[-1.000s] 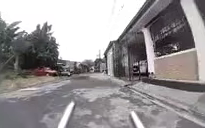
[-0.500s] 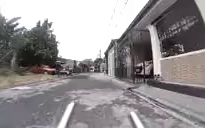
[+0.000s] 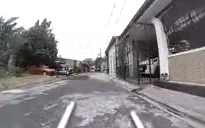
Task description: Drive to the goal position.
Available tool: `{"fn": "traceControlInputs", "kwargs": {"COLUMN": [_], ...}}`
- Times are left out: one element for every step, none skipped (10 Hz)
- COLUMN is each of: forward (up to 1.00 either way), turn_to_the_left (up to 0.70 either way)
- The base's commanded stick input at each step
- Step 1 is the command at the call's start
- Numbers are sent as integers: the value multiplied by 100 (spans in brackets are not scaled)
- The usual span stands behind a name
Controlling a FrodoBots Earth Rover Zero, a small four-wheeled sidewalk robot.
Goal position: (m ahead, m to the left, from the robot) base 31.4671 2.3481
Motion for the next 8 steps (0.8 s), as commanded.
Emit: {"fn": "traceControlInputs", "kwargs": {"forward": [85, 85, 85, 85, 85, 85, 85, 85], "turn_to_the_left": [0, 0, 0, 0, 0, 0, 0, 0]}}
